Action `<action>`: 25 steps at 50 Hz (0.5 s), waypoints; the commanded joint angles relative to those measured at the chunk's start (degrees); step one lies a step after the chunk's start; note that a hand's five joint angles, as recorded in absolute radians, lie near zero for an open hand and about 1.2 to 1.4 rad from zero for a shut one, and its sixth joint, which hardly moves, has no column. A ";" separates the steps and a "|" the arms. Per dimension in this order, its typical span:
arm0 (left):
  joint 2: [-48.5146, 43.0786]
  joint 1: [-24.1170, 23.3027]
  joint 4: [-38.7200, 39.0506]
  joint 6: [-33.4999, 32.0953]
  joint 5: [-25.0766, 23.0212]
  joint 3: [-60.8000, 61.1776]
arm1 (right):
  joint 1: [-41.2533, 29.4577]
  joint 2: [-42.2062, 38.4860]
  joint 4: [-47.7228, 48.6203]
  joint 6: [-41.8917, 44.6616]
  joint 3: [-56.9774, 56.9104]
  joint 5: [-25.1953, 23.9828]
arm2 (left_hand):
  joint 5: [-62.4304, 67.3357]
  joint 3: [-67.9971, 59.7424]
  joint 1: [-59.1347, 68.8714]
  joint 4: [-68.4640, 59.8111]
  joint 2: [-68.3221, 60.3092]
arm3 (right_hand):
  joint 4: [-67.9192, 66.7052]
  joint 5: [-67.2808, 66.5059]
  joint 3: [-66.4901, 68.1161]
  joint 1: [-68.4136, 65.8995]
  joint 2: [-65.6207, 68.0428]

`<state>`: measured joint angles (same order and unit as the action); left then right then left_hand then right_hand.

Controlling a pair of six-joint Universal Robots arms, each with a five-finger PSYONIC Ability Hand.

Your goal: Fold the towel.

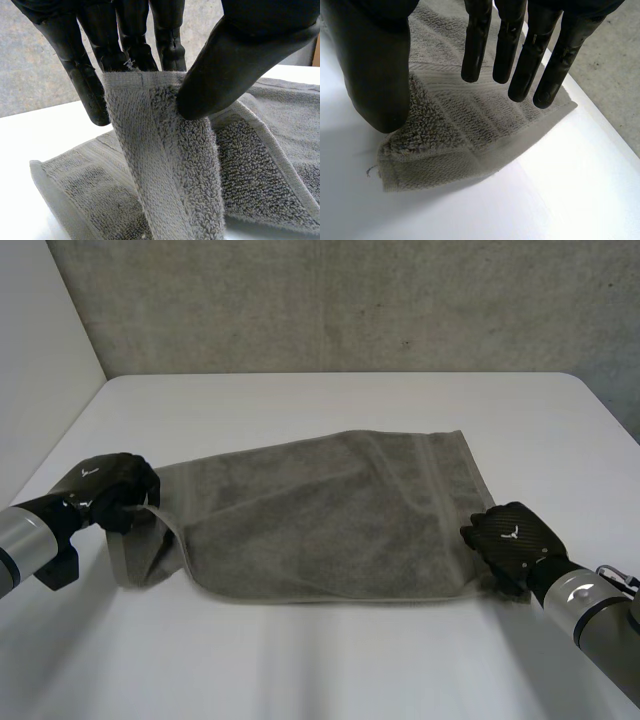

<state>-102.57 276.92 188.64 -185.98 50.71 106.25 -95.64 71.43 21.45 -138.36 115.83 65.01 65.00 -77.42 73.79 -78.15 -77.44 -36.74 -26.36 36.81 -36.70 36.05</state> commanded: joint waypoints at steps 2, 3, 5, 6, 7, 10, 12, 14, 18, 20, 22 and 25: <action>0.00 -0.07 -0.03 0.00 0.00 0.01 | 0.01 0.03 0.96 -0.60 -0.16 0.29 | 5.00 -2.58 6.21 -1.85 -2.56 | -2.61 -2.99 2.54 -2.66 3.30; 0.00 0.02 -0.03 0.00 0.00 0.01 | -0.08 -0.06 1.39 -0.60 -0.16 0.38 | 5.00 -2.58 6.21 -1.85 -2.56 | -3.11 -3.49 3.04 -3.16 3.80; -0.09 0.02 -0.03 0.00 -0.09 0.01 | 0.01 -0.15 1.66 -0.60 -0.16 0.47 | 5.00 -2.58 6.21 -1.85 -2.56 | -3.79 -4.17 3.72 -3.83 4.48; -0.09 0.02 0.06 0.00 -0.09 0.01 | -0.08 -0.32 1.66 -0.69 -0.25 0.64 | 5.00 -2.58 6.21 -1.85 -2.56 | -4.62 -5.00 4.55 -4.67 5.31; -0.09 0.02 0.06 0.00 -0.09 0.01 | -0.08 -0.33 1.66 -0.69 -0.25 0.64 | 5.00 -2.58 6.21 -1.85 -2.56 | -4.63 -5.01 4.56 -4.68 5.32; -0.09 -0.07 -0.03 0.00 -0.09 0.10 | -0.08 -0.77 1.75 -0.69 -0.34 0.64 | 5.00 -2.58 6.21 -1.85 -2.56 | -7.83 -8.21 7.75 -7.87 8.51; -0.09 0.02 0.06 0.00 -0.09 0.19 | -0.08 -1.38 1.66 -0.60 -0.51 0.82 | 5.00 -2.58 6.21 -1.85 -2.56 | -8.00 -8.38 7.92 -8.04 8.68; -0.09 0.02 0.06 0.00 -0.09 0.36 | -0.08 -1.82 1.58 -0.60 -0.60 0.91 | 5.00 -2.58 6.21 -1.85 -2.56 | -7.66 -8.04 7.59 -7.71 8.35; -0.09 0.02 0.06 0.00 -0.09 0.36 | -0.08 -2.52 1.22 -0.60 -0.60 1.00 | 5.00 -2.58 6.21 -1.85 -2.56 | -5.98 -6.36 5.90 -6.02 6.66; -0.09 0.02 0.06 0.00 -0.18 0.45 | -0.08 -2.79 0.96 -0.60 -0.52 1.00 | 5.00 -2.58 6.21 -1.85 -2.56 | -3.80 -4.18 3.72 -3.84 4.48; -0.09 0.02 0.06 0.00 -0.18 0.45 | -0.08 -2.79 0.96 -0.60 -0.43 1.00 | 5.00 -2.58 6.21 -1.85 -2.56 | -3.12 -3.51 3.05 -3.17 3.81; -0.09 0.02 0.06 0.00 -0.18 0.45 | -0.08 -2.79 0.96 -0.60 -0.43 1.00 | 5.00 -2.58 6.21 -1.85 -2.56 | -3.28 -3.66 3.21 -3.33 3.97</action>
<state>-102.66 276.94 188.70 -185.98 50.57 106.69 -95.72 68.80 22.58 -138.95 115.31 66.01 65.00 -77.42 73.79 -78.15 -77.44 -41.50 -30.49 41.21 -41.23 41.88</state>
